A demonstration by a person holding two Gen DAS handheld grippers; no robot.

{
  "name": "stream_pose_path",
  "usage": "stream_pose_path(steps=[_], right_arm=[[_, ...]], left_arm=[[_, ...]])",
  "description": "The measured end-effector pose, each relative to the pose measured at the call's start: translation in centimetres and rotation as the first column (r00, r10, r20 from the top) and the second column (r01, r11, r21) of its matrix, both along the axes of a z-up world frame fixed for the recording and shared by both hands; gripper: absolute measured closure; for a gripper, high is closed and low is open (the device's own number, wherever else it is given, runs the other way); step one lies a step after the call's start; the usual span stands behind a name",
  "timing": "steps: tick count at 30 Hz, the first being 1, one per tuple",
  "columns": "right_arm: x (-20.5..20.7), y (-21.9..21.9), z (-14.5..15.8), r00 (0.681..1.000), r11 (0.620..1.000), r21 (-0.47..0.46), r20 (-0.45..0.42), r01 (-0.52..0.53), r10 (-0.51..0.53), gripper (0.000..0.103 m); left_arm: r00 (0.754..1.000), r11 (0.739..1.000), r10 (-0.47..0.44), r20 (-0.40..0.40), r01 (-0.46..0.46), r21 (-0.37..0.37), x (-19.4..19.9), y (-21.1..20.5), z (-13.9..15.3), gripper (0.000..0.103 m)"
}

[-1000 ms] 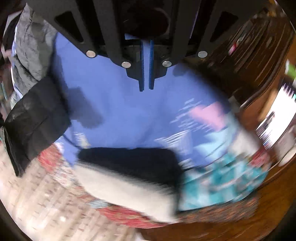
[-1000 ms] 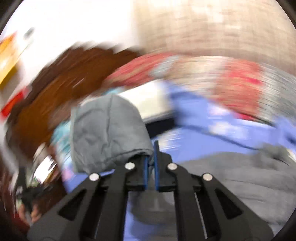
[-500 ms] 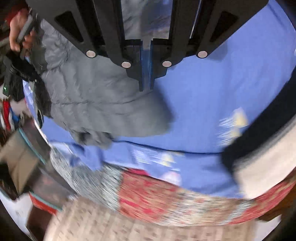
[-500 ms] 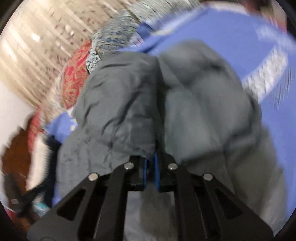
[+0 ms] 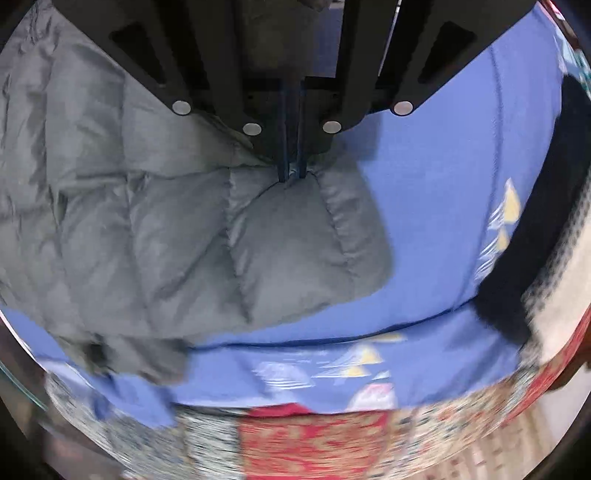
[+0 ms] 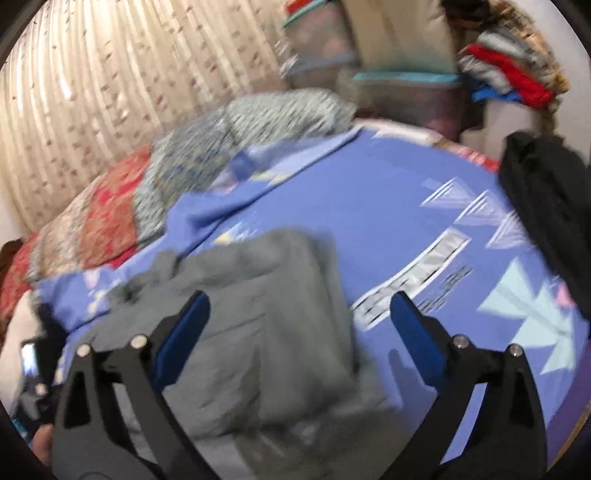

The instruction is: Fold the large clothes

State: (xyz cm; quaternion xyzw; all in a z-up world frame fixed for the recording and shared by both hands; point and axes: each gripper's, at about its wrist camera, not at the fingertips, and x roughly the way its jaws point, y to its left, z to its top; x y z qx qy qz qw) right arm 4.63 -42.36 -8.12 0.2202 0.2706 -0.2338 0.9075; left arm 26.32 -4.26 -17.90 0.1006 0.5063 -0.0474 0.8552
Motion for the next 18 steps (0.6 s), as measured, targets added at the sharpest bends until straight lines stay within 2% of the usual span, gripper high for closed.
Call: stream_pose_path(steps=[1,3,5,6,8,9,10,11,12,13,14,15,16,18], right_arm=[[0.2,-0.4,-0.3,1.000,1.000,-0.019,-0.016,0.007,-0.007,0.008],[1.7,-1.3,-1.3,0.996,1.000,0.005,-0.091,-0.011,0.012,0.011],[3.2,-2.1,-2.7,0.984,0.995,0.068,-0.160,-0.068,0.078,0.032],[4.0,-2.4,-3.5,0.974,0.991,0.086,-0.197,-0.099,0.115,0.038],[5.6,-2.2,-4.6,0.953,0.979,0.096,-0.229,-0.181,0.199,0.093],[6.3,-2.0,-4.9,0.946,0.977,0.069,-0.242,-0.204,0.214,0.093],[7.1,-1.9,-4.9,0.945,0.979,0.003,-0.260,-0.204,0.198,0.093],[8.6,-1.7,-4.9,0.940,0.974,-0.100,-0.299,-0.203,0.166,0.093],[10.1,-1.7,-5.3,0.930,0.966,-0.150,-0.335,-0.212,0.152,0.093],[11.2,-1.9,-6.0,0.919,0.965,-0.147,-0.365,-0.215,0.149,0.088],[12.3,-2.3,-7.0,0.902,0.968,-0.124,-0.404,-0.219,0.152,0.063],[13.0,-2.7,-7.6,0.885,0.972,-0.113,-0.445,-0.208,0.138,0.053],[12.8,-3.0,-7.4,0.888,0.973,-0.105,-0.439,-0.204,0.139,0.047],[10.3,-3.8,-5.6,0.921,0.974,-0.030,-0.334,-0.224,0.202,0.031]], left_arm=[[0.999,1.000,0.030,-0.015,-0.030,-0.007,0.3,1.1,-0.3,0.075],[0.998,0.997,0.046,-0.045,-0.049,-0.058,0.6,2.4,-0.7,0.075],[0.999,0.997,0.026,-0.039,-0.029,-0.077,0.3,2.7,-0.5,0.075],[0.999,0.998,0.016,-0.035,-0.018,-0.068,0.2,2.6,-0.5,0.075],[1.000,0.999,0.001,-0.024,-0.002,-0.046,0.4,2.1,-0.8,0.075],[1.000,1.000,-0.006,-0.019,0.005,-0.031,0.4,1.8,-1.0,0.075],[1.000,1.000,-0.011,-0.013,0.010,-0.009,0.5,1.4,-1.1,0.075],[1.000,1.000,-0.015,-0.008,0.015,0.008,0.6,0.9,-1.2,0.075],[1.000,0.999,-0.024,0.000,0.024,0.027,0.6,0.4,-1.2,0.075],[0.999,0.999,-0.032,0.003,0.032,0.044,0.7,0.0,-1.2,0.075],[0.999,0.997,-0.038,0.004,0.038,0.068,0.7,-0.3,-1.2,0.075],[0.999,0.995,-0.044,0.001,0.043,0.089,0.6,-0.5,-1.1,0.075],[0.999,0.994,-0.048,-0.010,0.049,0.100,0.3,-0.2,-0.7,0.075],[0.998,0.996,-0.065,-0.001,0.065,0.069,-0.9,1.2,1.0,0.075]])
